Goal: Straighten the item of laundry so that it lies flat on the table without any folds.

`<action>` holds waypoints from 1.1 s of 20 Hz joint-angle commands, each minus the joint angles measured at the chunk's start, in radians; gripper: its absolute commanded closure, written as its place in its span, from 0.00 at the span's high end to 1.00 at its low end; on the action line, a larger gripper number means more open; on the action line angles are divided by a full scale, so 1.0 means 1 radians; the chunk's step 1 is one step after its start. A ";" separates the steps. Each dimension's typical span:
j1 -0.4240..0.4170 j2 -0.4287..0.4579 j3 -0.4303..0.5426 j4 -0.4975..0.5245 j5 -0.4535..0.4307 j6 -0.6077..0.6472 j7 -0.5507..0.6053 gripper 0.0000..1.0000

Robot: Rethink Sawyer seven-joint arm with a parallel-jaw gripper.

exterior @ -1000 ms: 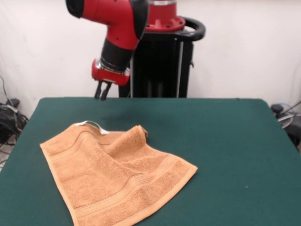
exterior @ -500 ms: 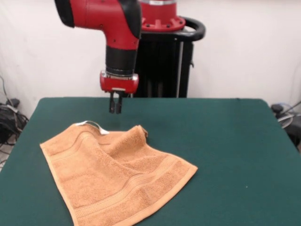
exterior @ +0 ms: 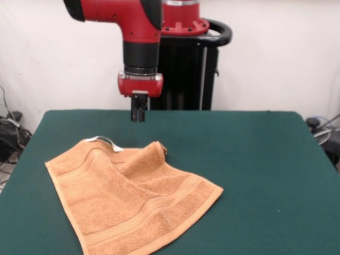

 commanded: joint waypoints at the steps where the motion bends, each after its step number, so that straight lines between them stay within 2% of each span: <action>1: 0.044 -0.003 0.089 -0.037 0.009 0.068 0.060 0.00; 6: 0.054 0.091 0.074 -0.123 -0.002 0.029 0.063 0.00; 14: 0.070 0.173 0.058 -0.206 -0.009 0.003 0.058 0.00; 17: 0.091 0.180 0.038 -0.216 -0.004 -0.001 0.063 0.00; 22: 0.086 0.123 0.056 -0.187 0.008 0.037 0.063 0.00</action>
